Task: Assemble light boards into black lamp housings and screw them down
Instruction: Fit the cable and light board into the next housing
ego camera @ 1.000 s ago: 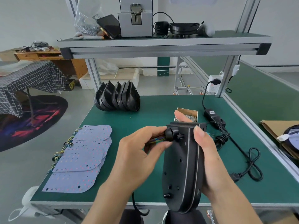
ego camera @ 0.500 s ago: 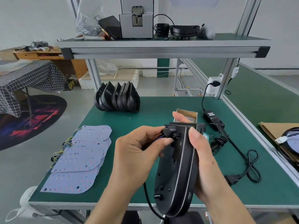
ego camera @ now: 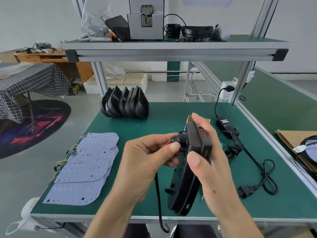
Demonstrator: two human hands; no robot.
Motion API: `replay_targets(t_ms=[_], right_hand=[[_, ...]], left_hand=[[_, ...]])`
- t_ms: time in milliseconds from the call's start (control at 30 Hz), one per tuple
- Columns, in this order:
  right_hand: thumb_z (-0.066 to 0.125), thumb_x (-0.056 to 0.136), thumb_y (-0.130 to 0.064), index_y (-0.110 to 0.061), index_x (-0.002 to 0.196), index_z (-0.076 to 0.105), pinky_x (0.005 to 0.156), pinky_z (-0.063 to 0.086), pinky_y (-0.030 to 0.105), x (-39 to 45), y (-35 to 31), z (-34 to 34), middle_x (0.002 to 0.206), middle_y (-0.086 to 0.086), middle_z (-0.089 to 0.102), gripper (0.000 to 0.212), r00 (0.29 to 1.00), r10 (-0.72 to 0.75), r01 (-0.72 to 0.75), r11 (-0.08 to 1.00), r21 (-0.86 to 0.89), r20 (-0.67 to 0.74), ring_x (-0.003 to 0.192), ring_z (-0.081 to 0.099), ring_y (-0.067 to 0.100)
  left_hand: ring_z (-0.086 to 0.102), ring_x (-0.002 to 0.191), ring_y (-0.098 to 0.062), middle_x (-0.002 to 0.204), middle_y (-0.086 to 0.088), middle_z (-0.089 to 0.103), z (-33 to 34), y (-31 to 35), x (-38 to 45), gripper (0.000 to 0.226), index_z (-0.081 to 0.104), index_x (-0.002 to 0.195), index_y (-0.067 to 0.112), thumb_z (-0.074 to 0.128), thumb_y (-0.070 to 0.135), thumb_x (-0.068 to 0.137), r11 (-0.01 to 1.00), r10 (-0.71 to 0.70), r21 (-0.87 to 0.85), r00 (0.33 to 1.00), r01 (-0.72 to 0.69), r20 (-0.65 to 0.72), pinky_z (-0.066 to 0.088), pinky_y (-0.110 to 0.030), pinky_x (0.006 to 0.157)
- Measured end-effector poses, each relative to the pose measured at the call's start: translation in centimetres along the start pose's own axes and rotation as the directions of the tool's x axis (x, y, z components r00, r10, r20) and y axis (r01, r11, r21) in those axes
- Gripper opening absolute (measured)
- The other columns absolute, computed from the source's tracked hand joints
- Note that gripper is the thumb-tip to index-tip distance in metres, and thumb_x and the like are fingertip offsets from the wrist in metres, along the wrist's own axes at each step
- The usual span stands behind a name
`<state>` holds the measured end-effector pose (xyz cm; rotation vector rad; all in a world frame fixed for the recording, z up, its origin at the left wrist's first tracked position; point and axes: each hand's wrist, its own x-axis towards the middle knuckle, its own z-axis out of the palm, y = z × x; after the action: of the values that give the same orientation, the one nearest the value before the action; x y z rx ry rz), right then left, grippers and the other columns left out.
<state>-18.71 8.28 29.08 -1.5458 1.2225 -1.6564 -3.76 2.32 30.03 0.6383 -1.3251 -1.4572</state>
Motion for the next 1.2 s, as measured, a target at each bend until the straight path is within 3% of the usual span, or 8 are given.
replay_targets(t_ms=[100, 300, 400, 500, 667, 900, 1067, 1200], right_hand=[[0.067, 0.075, -0.055, -0.052, 0.153, 0.038, 0.100, 0.050, 0.036, -0.2, -0.2, -0.1, 0.135, 0.006, 0.056, 0.083, 1.000, -0.006, 0.007, 0.999, -0.039, 0.030, 0.117, 0.063, 0.021], [0.066, 0.068, -0.089, -0.056, 0.153, 0.036, 0.107, 0.050, 0.053, -0.1, 0.1, 0.1, 0.140, -0.003, 0.043, 0.095, 0.997, -0.074, 0.073, 0.988, -0.135, -0.004, 0.130, 0.055, 0.024], [0.062, 0.069, -0.090, -0.054, 0.153, 0.035, 0.106, 0.049, 0.057, 0.0, 0.3, 0.3, 0.141, 0.002, 0.041, 0.095, 0.994, -0.113, 0.112, 0.984, -0.142, -0.004, 0.134, 0.050, 0.034], [0.061, 0.073, -0.088, -0.050, 0.154, 0.037, 0.109, 0.049, 0.042, -0.2, 0.3, 0.4, 0.147, 0.005, 0.042, 0.093, 0.991, -0.136, 0.134, 0.983, -0.123, -0.011, 0.136, 0.049, 0.032], [0.068, 0.079, -0.076, -0.047, 0.155, 0.037, 0.105, 0.039, 0.009, -0.4, 0.0, 0.6, 0.152, -0.002, 0.043, 0.087, 0.990, -0.140, 0.139, 0.985, -0.102, 0.002, 0.140, 0.044, 0.002], [0.059, 0.083, -0.079, -0.033, 0.156, 0.038, 0.099, 0.039, 0.001, -0.3, -1.1, 1.1, 0.144, -0.028, 0.045, 0.089, 0.992, -0.122, 0.122, 0.993, 0.002, 0.019, 0.131, 0.048, -0.015], [0.066, 0.077, -0.081, -0.045, 0.155, 0.038, 0.102, 0.040, 0.006, -0.4, -1.0, 0.8, 0.150, 0.000, 0.047, 0.091, 0.994, -0.099, 0.100, 0.994, -0.038, 0.043, 0.135, 0.050, -0.001], [0.070, 0.070, -0.047, -0.053, 0.153, 0.038, 0.100, 0.042, 0.010, -0.6, -0.7, 0.6, 0.146, 0.004, 0.051, 0.089, 0.995, -0.095, 0.099, 0.989, -0.106, 0.040, 0.129, 0.055, 0.016]], left_hand=[[0.069, 0.062, -0.015, 0.084, -0.019, 0.077, -0.2, 0.0, 0.0, 0.025, 0.083, 0.098, 0.009, 0.083, 0.026, 0.080, 0.998, -0.052, -0.036, 0.999, 0.052, 0.018, 0.053, -0.019, 0.058], [0.068, 0.064, -0.020, 0.086, -0.025, 0.075, -0.4, 0.1, -0.5, 0.022, 0.080, 0.096, 0.005, 0.073, 0.021, 0.085, 0.997, -0.056, -0.053, 0.998, 0.056, 0.003, 0.055, -0.023, 0.060], [0.065, 0.064, -0.020, 0.085, -0.023, 0.075, -0.2, -0.1, -0.7, 0.021, 0.079, 0.096, 0.004, 0.074, 0.022, 0.086, 0.998, -0.002, -0.061, 0.999, 0.000, -0.033, 0.053, -0.022, 0.060], [0.063, 0.064, -0.018, 0.082, -0.017, 0.076, 0.1, -0.1, -0.8, 0.023, 0.081, 0.096, 0.011, 0.076, 0.031, 0.086, 0.996, 0.091, -0.013, 0.995, -0.092, -0.051, 0.051, -0.022, 0.061], [0.062, 0.061, -0.014, 0.076, -0.011, 0.076, 0.5, -0.2, -1.2, 0.016, 0.082, 0.092, 0.017, 0.077, 0.030, 0.086, 0.985, 0.172, 0.040, 0.981, -0.169, -0.088, 0.050, -0.021, 0.059], [0.064, 0.062, -0.008, 0.078, -0.003, 0.077, 0.8, 0.3, -1.7, 0.015, 0.081, 0.094, 0.023, 0.072, 0.031, 0.085, 0.953, 0.285, 0.141, 0.951, -0.268, -0.119, 0.052, -0.017, 0.059], [0.066, 0.065, -0.004, 0.082, 0.006, 0.078, 0.6, 0.7, -1.7, 0.013, 0.081, 0.096, 0.032, 0.072, 0.032, 0.086, 0.918, 0.338, 0.256, 0.935, -0.302, -0.107, 0.053, -0.015, 0.062], [0.066, 0.070, -0.003, 0.086, 0.011, 0.078, 0.4, 1.0, -1.5, 0.015, 0.080, 0.102, 0.032, 0.072, 0.030, 0.090, 0.872, 0.384, 0.348, 0.922, -0.344, -0.050, 0.053, -0.015, 0.065]])
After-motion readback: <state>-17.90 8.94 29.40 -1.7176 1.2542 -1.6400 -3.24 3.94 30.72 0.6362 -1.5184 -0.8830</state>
